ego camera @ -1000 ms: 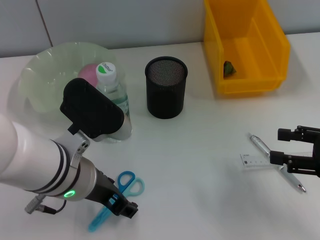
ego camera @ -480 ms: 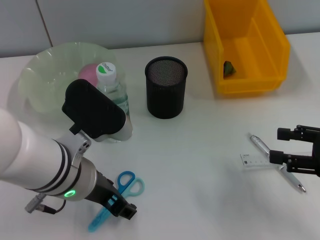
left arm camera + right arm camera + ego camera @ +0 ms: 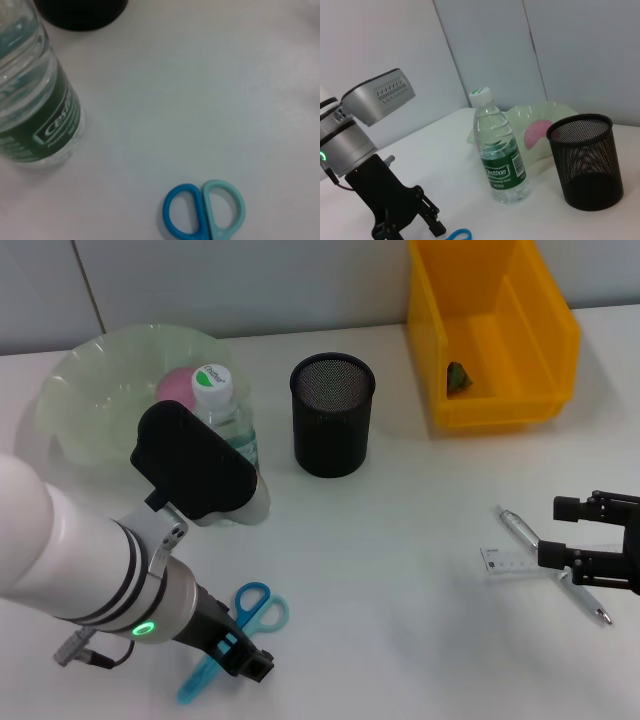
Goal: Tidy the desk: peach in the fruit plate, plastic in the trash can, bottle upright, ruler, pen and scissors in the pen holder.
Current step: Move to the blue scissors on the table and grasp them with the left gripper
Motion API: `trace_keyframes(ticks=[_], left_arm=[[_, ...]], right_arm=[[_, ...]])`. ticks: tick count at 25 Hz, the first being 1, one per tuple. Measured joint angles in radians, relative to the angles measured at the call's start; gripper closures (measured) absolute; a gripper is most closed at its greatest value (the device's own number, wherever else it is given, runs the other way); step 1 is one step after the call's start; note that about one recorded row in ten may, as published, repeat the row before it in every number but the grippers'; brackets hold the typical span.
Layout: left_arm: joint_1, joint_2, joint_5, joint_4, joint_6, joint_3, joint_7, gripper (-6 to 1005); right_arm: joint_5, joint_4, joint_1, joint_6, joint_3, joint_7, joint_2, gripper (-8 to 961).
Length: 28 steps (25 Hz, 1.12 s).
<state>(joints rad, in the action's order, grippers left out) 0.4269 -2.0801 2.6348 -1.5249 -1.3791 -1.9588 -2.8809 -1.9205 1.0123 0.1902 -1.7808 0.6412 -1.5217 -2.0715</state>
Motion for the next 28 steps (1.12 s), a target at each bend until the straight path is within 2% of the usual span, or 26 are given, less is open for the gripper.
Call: trace_keyframes(ticks=[7,10,28], left_arm=[[0.006,0.0,0.002,0.006,0.0,-0.011,0.0,218],[0.009,0.0,0.003,0.007,0.0,-0.018,0.0,304],[0.02,0.0,0.004,0.012,-0.002,-0.012,0.0,309]], right_arm=[[0.0,0.0,0.0,0.0,0.0,0.0,-0.001,214],[0.0,0.0,0.0,0.0,0.0,0.0,-0.001,214],[0.0,0.0,0.0,0.0,0.0,-0.003,-0.001,214]])
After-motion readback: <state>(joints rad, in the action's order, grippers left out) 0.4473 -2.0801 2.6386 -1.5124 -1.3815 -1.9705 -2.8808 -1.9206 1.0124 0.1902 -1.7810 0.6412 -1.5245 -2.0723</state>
